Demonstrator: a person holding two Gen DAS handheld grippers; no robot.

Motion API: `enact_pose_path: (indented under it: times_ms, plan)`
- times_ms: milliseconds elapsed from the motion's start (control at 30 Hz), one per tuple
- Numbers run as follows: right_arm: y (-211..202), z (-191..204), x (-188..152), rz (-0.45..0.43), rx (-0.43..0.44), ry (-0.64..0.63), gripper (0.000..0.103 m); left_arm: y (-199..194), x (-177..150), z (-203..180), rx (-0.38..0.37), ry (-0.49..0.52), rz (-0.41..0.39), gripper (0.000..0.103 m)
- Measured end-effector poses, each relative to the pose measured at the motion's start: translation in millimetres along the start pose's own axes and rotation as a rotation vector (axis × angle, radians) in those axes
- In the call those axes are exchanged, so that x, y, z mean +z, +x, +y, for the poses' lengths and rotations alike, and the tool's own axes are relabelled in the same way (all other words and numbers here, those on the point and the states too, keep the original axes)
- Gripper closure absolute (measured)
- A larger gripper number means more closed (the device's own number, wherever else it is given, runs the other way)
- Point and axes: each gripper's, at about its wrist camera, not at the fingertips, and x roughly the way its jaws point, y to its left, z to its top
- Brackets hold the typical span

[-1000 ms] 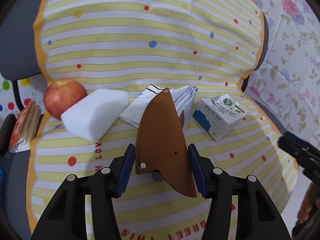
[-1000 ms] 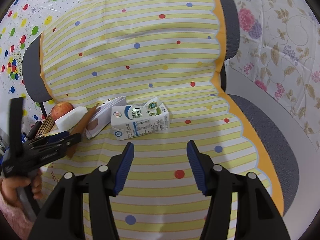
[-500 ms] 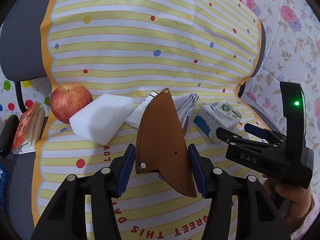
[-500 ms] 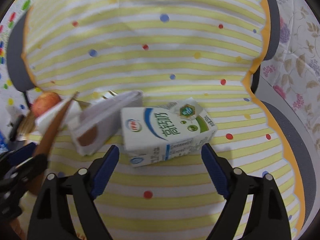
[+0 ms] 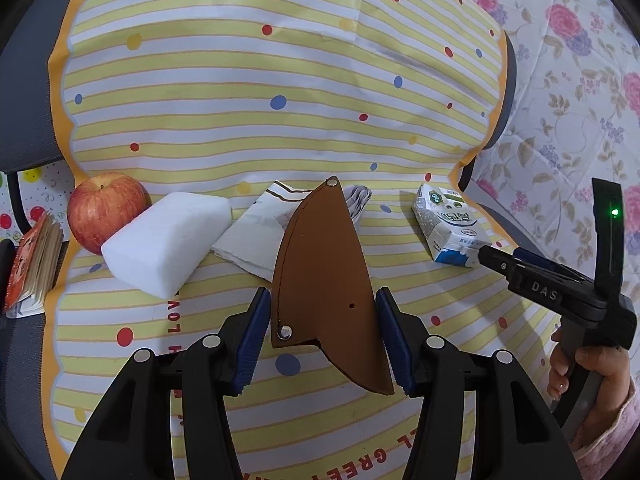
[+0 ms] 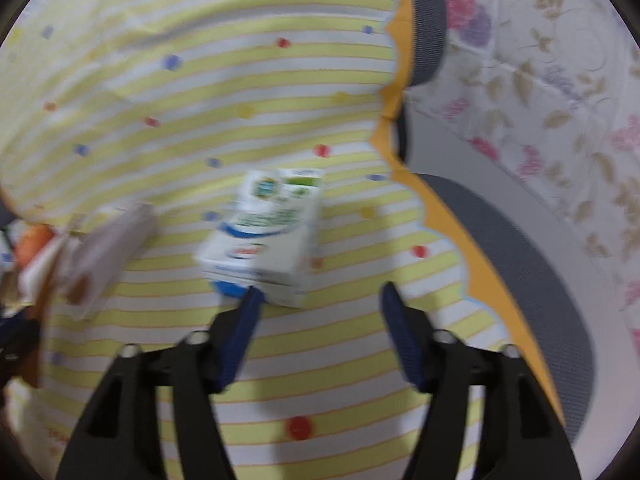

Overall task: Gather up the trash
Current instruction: 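Grasp the white milk carton with the right tool while the left tool holds the leather, then carry the milk carton and leather piece over the bin with both tools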

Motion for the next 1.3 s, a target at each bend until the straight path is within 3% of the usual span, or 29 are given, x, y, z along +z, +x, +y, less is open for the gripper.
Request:
enact_pose_path:
  times_ms: [100,267,400,500,967,1300]
  plan:
    - [1.6,17.8,3.2,-0.012,0.061,-0.042,0.017,0.6,0.6,-0.2,0.009,0.004,-0.001,0.049]
    - [21.3,34.2,13.7,-0.016,0.024,-0.069,0.018,1.5,1.5,1.7,0.021,0.003,-0.001,0.049]
    - [35.0,39.0,21.7,0.008,0.008,-0.078,0.032,1.7,1.8,0.7,0.022,0.002,-0.002,0.049]
    - [32.9,37.8,20.6,0.008,-0.026,-0.081,0.035,-1.0,2.0,-1.3,0.017,0.005,-0.006,0.049]
    - [-102.9,10.4,-30.6,-0.103,0.091,-0.079,0.036,-59.4,-23.6,-41.8,-0.045,0.064,-0.071,0.049]
    - [-151.1,-1.4,-74.3,-0.123,0.113,-0.042,0.036,-88.0,-64.3,-53.3,-0.051,0.071,-0.075,0.049]
